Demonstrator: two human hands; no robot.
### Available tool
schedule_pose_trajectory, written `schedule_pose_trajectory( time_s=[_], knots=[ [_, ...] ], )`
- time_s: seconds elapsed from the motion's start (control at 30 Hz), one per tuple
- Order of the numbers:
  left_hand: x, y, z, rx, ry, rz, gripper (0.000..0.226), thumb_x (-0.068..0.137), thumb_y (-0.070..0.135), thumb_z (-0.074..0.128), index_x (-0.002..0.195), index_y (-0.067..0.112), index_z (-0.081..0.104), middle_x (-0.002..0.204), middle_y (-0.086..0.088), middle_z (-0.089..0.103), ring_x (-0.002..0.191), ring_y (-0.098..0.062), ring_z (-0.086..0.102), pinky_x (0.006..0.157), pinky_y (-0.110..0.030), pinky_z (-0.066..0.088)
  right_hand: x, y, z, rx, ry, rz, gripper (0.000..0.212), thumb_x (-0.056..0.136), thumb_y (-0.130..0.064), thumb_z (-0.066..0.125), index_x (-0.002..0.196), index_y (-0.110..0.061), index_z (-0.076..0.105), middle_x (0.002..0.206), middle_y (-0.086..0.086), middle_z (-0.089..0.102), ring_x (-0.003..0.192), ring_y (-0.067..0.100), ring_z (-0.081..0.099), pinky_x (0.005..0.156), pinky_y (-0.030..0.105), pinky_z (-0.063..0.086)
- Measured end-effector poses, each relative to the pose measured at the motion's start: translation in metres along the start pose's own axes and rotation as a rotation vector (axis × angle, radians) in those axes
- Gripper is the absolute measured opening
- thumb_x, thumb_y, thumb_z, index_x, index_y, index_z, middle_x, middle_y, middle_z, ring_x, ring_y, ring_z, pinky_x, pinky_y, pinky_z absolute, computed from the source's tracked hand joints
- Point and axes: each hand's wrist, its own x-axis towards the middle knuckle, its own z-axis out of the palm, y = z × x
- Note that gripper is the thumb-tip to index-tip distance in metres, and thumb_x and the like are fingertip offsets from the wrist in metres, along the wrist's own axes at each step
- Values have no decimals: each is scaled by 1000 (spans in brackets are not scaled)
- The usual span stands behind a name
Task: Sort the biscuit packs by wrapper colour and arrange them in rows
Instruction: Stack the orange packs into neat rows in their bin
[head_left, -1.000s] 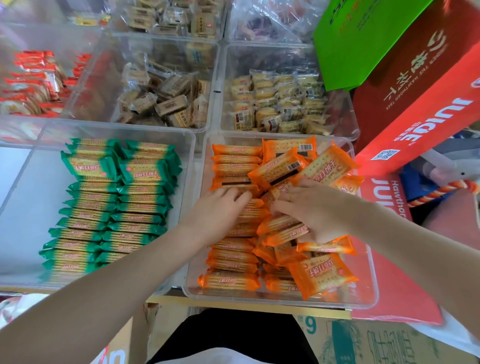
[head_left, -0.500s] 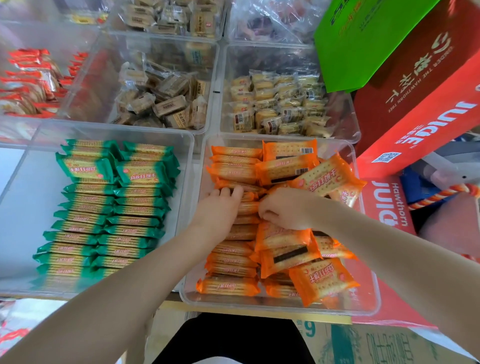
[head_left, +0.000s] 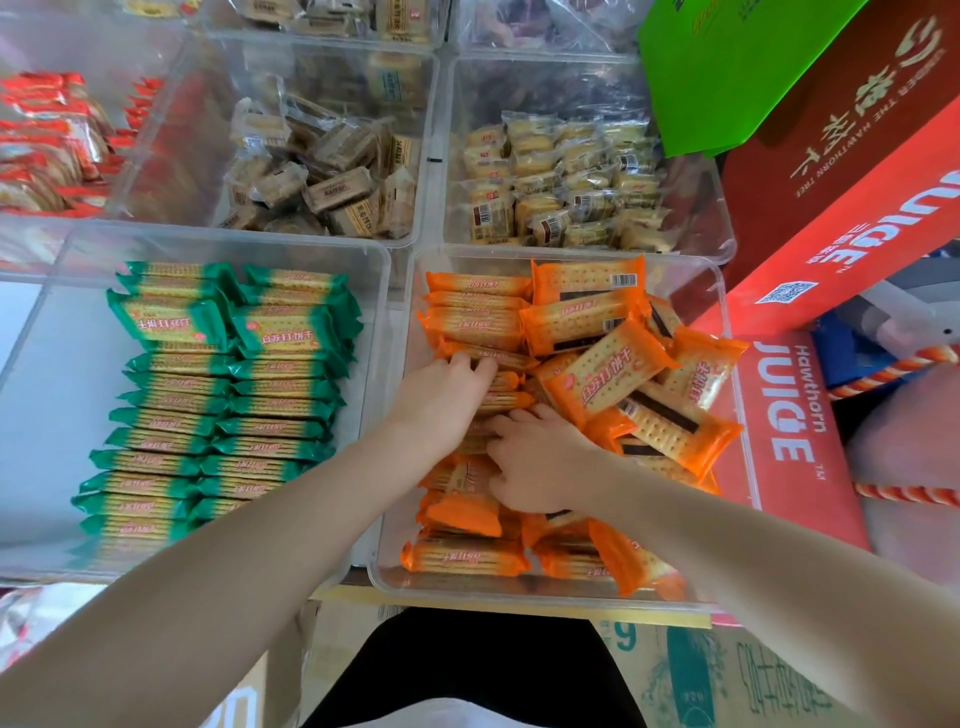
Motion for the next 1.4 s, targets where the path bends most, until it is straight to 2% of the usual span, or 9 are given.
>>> schedule_pose_trajectory(
  time_s=[0.13,0.3,0.53,0.7,0.9,1.03,1.13,1.23,1.4],
  knots=[
    [5,-4,-2,24,-50,26,36,91,13,48,125,12,37,103,-10,53,89,-29,58,56,-33,34,2,6,4,56,53,-22,32,97,-16,33,122,-10,53,135,9,46,117,26,49,96,36,41],
    [6,-9,-10,75,-11,46,48,88,28,58,128,16,36,111,-6,56,96,-26,59,58,-31,36,13,-10,10,55,170,198,33,95,-4,36,128,-3,42,124,14,55,108,27,58,84,33,49],
    [0,-13,-16,100,40,70,46,87,27,56,126,15,36,114,-4,54,100,-24,57,63,-30,34,25,-20,19,-89,96,348,47,99,-16,35,143,-4,26,146,14,28,134,30,27,108,39,30],
    [-5,-17,-15,89,57,111,43,88,29,56,125,15,39,114,-6,48,98,-24,55,63,-29,31,19,-18,25,24,68,393,58,101,-23,25,148,-2,-2,156,13,0,143,29,6,116,41,13],
    [-5,-20,-15,78,110,162,50,74,22,73,117,7,53,102,-10,56,86,-29,59,61,-34,41,18,-19,22,78,268,349,40,97,-16,40,136,-9,37,139,12,42,126,27,41,105,35,33],
    [-4,-25,-11,76,143,205,58,53,21,88,101,5,60,82,-11,61,65,-30,61,52,-33,46,25,-19,20,14,238,371,38,99,-16,34,136,-9,37,134,12,47,121,27,46,101,34,36],
    [-3,-29,-14,76,174,217,59,39,20,92,88,4,63,71,-10,58,53,-29,58,45,-30,43,29,-22,14,-97,230,322,30,96,-10,40,124,-11,50,119,8,59,107,24,57,81,29,43],
    [-5,-31,-16,62,160,230,52,56,24,86,98,7,60,85,-10,56,64,-28,58,51,-32,42,31,-25,6,-215,235,229,24,93,-3,44,108,-12,60,108,1,65,96,20,62,65,28,37],
    [-5,-33,-15,56,172,213,50,66,27,80,107,10,57,96,-9,55,75,-29,58,63,-35,42,39,-22,13,-265,228,262,38,94,-13,45,132,-5,43,131,9,52,121,25,48,104,34,32]
  ],
)
